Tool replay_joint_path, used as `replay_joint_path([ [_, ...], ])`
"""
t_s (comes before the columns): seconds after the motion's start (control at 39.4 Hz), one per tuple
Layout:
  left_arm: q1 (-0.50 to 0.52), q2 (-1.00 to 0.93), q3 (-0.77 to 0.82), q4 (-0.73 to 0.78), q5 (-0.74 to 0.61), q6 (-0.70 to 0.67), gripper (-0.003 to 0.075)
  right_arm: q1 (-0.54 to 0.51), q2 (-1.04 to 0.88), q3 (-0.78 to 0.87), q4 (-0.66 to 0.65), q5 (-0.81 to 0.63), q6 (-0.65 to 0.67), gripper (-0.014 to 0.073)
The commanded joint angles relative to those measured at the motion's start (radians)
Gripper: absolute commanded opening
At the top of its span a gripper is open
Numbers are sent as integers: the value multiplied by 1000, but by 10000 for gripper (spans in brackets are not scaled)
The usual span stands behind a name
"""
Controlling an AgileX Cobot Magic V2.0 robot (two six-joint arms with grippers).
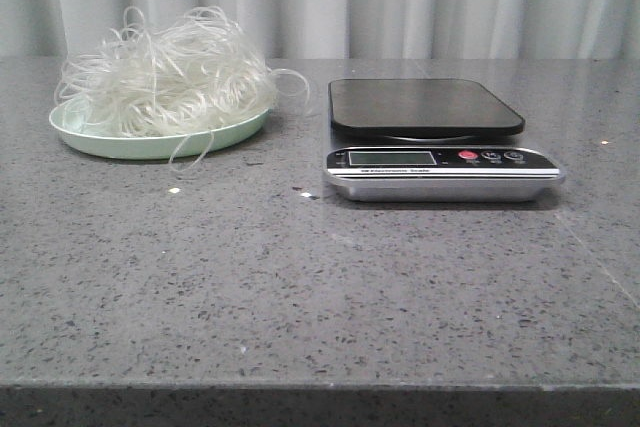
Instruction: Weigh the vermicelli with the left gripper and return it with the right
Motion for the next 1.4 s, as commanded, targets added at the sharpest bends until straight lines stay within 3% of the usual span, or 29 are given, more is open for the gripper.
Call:
replay_joint_path([
  [0.0,1,-22,8,-12,-75,-9,137,-7,-16,-7,-2,-83,0,151],
  [1.09,1,-22,8,-12,-102,-9,137,-7,-16,-7,-2,-83,0,151],
  [1.37,1,-20,8,-12,-322,-9,137,-7,-16,-7,-2,-83,0,151],
])
